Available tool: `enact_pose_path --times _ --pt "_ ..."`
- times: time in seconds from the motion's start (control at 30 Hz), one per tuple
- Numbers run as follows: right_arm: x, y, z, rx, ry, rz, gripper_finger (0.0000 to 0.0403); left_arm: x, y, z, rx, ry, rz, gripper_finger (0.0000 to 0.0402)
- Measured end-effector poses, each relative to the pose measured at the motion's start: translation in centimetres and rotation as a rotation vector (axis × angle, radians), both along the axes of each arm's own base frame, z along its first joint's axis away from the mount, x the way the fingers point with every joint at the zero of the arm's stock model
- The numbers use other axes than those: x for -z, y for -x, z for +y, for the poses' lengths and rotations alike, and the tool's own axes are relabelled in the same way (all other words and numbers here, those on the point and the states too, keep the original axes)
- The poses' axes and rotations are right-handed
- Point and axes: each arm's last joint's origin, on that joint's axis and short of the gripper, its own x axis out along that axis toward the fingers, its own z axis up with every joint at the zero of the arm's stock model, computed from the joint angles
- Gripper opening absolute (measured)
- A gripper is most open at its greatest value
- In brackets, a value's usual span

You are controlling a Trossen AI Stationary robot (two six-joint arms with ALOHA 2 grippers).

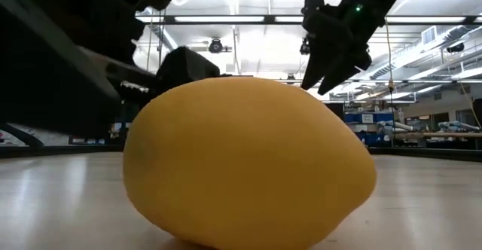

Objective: Sort produce into baskets
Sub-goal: Put the yellow lemon into the red bin

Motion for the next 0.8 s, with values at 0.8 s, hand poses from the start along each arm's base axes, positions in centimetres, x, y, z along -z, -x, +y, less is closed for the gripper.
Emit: enact_pose_path --times 0.8 --pt "1.3 1.0 10.6 -0.459 -0.232 -0.301 0.0359 -5.7 -1.4 3.6 -0.46 -0.047 -0.23 0.0187"
